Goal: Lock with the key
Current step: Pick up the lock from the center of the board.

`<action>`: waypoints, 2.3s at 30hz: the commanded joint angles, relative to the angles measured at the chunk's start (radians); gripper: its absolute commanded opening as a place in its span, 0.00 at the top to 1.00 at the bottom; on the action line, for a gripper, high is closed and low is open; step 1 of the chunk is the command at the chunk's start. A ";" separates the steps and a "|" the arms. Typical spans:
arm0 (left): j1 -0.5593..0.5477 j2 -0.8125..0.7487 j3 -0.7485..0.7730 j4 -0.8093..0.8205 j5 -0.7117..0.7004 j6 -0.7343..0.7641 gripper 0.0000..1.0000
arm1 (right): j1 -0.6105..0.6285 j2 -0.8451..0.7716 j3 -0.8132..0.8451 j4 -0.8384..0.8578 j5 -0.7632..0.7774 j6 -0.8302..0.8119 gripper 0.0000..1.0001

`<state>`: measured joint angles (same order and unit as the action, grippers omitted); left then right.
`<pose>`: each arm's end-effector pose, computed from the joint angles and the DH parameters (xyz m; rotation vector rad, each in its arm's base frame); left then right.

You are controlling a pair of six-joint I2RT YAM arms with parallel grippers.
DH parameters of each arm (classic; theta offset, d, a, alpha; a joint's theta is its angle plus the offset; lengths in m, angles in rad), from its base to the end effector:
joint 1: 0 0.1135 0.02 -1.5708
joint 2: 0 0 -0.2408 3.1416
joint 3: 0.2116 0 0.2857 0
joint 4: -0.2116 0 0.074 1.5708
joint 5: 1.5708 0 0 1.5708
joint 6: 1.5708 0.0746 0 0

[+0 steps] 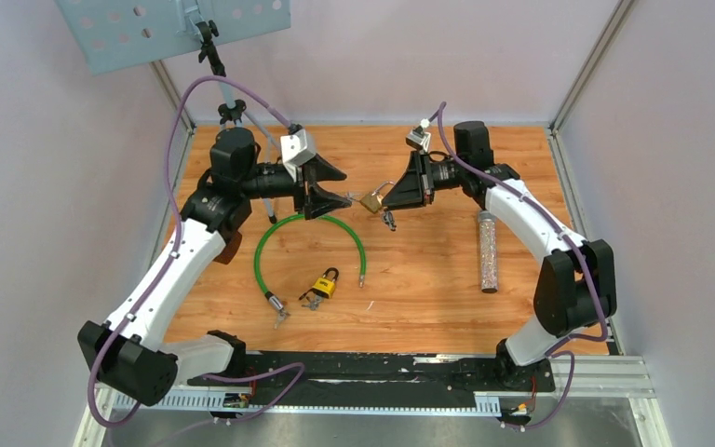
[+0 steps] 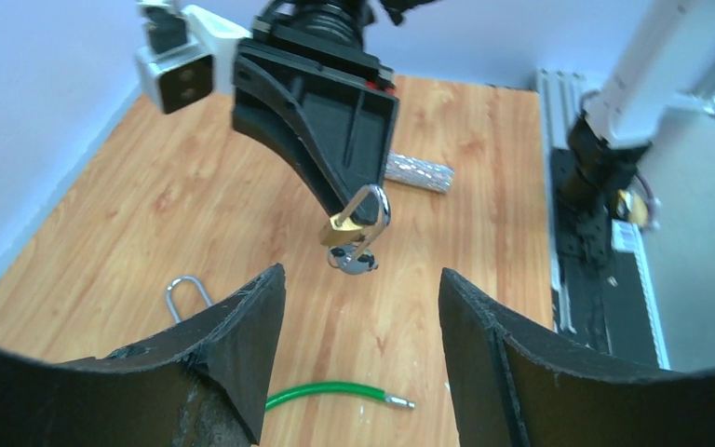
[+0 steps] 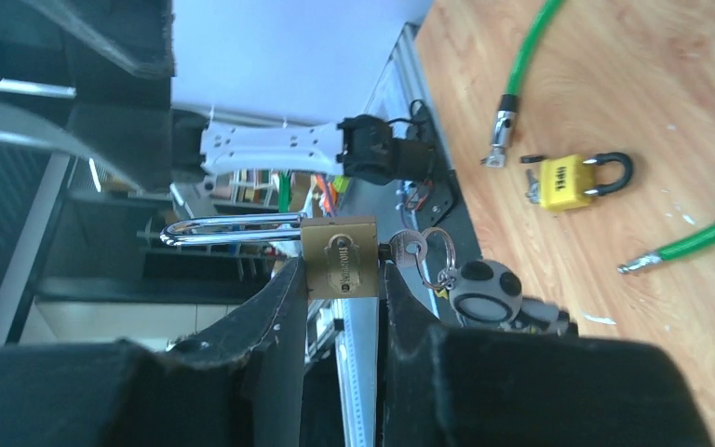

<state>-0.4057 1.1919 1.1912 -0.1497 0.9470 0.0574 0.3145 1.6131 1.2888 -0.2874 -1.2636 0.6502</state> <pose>0.2761 -0.1845 0.3794 1.0690 1.4163 -1.0613 0.3518 0.1892 0.2665 -0.4440 2.2385 1.8974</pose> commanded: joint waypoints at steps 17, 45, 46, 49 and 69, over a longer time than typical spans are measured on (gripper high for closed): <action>-0.065 0.008 -0.156 0.555 0.347 -0.106 0.44 | 0.154 -0.052 0.126 0.241 -0.256 0.157 0.98; -0.069 0.015 -0.160 0.577 0.442 -0.179 0.31 | 0.213 -0.041 0.079 0.508 -0.264 0.363 0.98; -0.069 0.008 -0.159 0.559 0.447 -0.161 0.30 | 0.213 -0.042 0.077 0.508 -0.264 0.362 0.98; -0.070 -0.001 -0.153 0.533 0.444 -0.134 0.38 | 0.215 -0.046 0.073 0.507 -0.265 0.362 0.98; -0.070 -0.014 -0.136 0.458 0.318 -0.104 1.00 | 0.198 -0.068 0.044 0.480 -0.186 0.316 0.57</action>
<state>-0.4717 1.2079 1.0260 0.3679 1.3712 -0.0731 0.5331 1.5860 1.3502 0.1638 -1.5234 1.0260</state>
